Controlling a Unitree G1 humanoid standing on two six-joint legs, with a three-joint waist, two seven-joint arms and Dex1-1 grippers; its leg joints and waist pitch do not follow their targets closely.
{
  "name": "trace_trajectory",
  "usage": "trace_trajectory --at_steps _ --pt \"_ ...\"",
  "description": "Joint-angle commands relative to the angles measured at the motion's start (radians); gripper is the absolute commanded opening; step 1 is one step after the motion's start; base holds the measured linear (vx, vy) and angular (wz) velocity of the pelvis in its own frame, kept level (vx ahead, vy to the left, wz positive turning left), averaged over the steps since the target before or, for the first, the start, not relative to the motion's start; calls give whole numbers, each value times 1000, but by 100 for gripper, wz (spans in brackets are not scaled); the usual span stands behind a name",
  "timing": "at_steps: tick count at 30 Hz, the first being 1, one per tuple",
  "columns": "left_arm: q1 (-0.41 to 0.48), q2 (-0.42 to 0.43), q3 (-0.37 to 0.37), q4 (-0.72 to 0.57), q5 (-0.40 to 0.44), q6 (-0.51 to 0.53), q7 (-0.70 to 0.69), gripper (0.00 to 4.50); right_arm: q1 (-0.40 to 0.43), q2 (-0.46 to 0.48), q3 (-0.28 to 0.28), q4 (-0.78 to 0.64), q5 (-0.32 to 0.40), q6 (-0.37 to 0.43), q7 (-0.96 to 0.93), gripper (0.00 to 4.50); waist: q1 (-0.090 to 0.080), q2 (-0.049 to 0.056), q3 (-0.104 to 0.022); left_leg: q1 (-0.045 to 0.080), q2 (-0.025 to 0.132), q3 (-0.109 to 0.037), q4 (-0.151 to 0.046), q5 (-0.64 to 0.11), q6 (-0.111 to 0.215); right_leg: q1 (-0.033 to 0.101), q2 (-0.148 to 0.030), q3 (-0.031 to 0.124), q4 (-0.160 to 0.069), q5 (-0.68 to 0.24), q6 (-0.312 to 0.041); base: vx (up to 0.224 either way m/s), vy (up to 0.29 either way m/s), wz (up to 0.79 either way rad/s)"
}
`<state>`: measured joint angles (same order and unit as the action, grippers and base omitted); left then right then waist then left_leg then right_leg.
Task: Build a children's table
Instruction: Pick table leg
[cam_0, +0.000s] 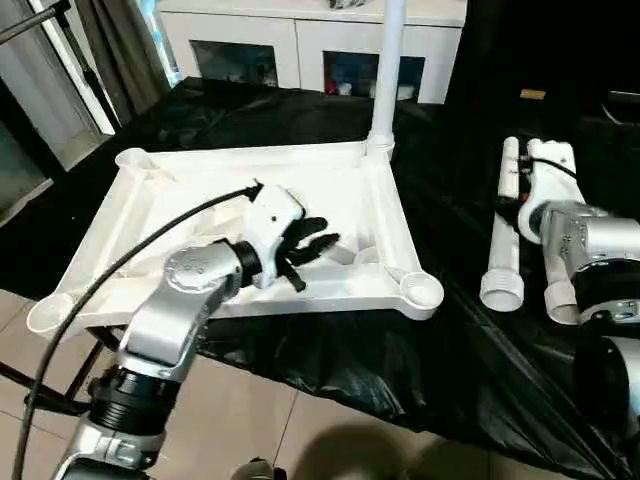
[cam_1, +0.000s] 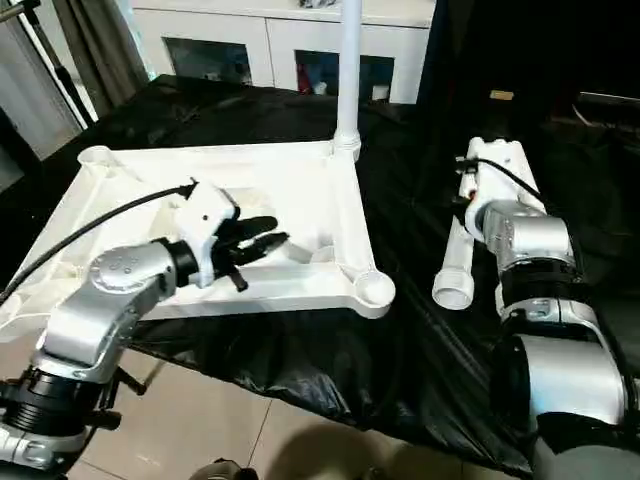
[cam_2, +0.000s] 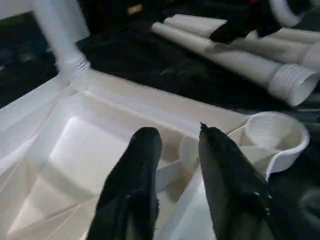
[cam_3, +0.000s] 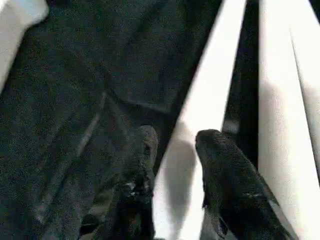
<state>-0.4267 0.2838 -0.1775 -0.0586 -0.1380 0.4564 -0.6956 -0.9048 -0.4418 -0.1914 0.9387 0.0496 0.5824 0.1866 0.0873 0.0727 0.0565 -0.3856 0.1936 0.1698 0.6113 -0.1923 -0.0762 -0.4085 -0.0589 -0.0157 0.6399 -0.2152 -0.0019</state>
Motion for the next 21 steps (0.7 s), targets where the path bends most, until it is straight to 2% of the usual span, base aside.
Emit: trace_trajectory --at_steps 1,2,5,9,12,16,19,21 --pt "6 7 -13 -31 -13 16 -22 181 -26 2 -18 22 5 23 -31 183 1 -18 -79 9 10 3 -51 -63 33 61 -47 20 -65 47 -266 0 0 0" --pt "8 9 -17 -36 -14 18 -28 204 -26 1 -20 26 3 22 -39 204 1 -19 -78 10 10 3 -51 -64 33 62 -48 21 -65 43 -264 0 0 0" --pt "16 17 -22 -50 -17 24 -36 220 -31 1 -29 35 4 30 -51 219 0 -15 -78 10 10 3 -50 -65 30 61 -46 21 -65 34 -255 0 0 0" --pt "22 27 -31 -59 -23 31 -41 261 -38 3 -34 53 20 50 -52 258 -1 -15 -78 10 10 3 -51 -74 27 60 -46 20 -65 28 -256 0 0 0" --pt "21 36 -39 -63 -11 29 -41 278 -41 7 -30 74 34 107 -18 270 -1 -15 -78 12 10 4 -51 -74 27 60 -44 19 -64 35 -259 0 0 0" --pt "17 49 -52 -72 -16 42 -63 314 -38 15 -36 101 48 157 20 272 0 -21 -78 9 12 5 -50 -63 33 61 -47 20 -63 41 -265 0 0 0" --pt "23 68 -68 -100 -35 69 -99 314 -35 16 -34 120 51 171 37 272 3 -19 -79 9 13 5 -49 -49 38 60 -48 19 -60 43 -268 0 0 0" --pt "26 85 -81 -120 -44 86 -120 314 -34 15 -26 138 47 173 42 272 2 -22 -77 11 14 6 -49 -59 38 57 -47 19 -63 25 -271 0 0 0"
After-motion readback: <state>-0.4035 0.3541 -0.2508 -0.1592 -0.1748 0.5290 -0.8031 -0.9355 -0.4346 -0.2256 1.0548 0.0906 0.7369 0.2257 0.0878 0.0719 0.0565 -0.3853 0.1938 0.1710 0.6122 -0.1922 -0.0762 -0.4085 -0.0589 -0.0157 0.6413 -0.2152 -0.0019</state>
